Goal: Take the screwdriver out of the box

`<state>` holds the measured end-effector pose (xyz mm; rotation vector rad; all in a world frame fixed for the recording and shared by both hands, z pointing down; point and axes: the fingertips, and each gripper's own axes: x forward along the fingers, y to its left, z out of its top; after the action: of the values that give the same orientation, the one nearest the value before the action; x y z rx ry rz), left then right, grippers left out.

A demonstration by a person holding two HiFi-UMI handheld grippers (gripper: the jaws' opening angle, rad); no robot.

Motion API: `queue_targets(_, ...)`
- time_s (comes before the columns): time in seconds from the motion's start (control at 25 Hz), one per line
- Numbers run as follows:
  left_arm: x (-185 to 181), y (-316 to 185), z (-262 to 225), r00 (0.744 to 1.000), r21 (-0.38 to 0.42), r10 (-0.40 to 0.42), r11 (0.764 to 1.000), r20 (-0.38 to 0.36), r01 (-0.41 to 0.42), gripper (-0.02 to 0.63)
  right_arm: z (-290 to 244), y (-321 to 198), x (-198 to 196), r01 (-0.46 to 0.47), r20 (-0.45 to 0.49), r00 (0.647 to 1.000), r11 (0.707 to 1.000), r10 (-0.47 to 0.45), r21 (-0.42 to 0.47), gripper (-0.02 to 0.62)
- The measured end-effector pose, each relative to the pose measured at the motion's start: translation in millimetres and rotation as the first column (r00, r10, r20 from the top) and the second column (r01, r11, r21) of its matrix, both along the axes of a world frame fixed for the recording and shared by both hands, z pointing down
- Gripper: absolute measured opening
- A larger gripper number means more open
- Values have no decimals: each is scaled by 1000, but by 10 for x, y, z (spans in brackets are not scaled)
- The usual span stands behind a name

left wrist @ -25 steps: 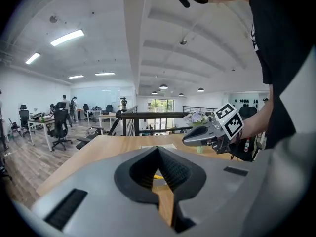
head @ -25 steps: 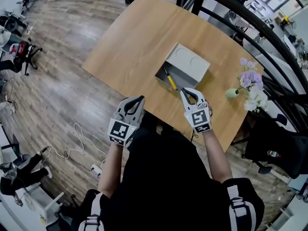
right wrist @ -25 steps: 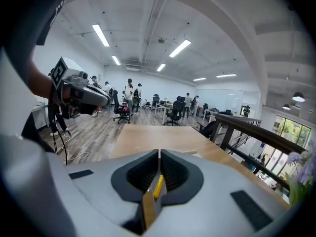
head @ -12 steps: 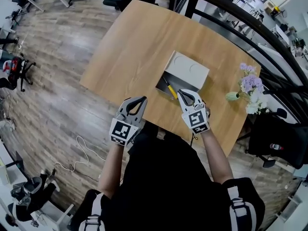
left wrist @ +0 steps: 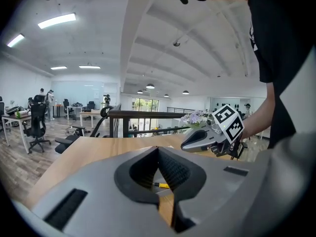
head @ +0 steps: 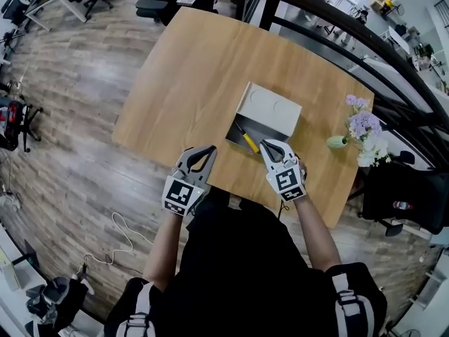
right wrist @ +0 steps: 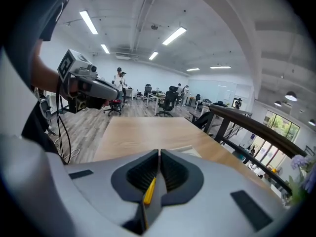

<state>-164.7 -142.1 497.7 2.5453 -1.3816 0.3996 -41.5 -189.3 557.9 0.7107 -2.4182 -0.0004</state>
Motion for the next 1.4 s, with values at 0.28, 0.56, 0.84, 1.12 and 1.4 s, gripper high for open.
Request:
queue_targets(0.28,-104,-155,57,998,-3,46,999,-32,-46,21,88,-77,-72,-69,-18,997,997,69,-16,31)
queue_targets(0.56,-159,-320,177,992,2,124,992,-34,-124,21,352,-75,-160,-129,-45,991,989,126,-66,31)
queue_targets(0.84,-251,-449,235,984,8,174,985,-38,-174,21,713,-38,-232,-173,-89,983,976,162,-135,31)
queue_targets(1.12,-352,-518,256,982,-1,182,983,-52,-182,21,1104,-67,-265,-151,-167,979,968,118,-201,32)
queue_targets(1.4,-518,-622,236,984,0,174,985,-45,-174,21,1418,-144,-307,-137,-235,969,955,74,-263,34)
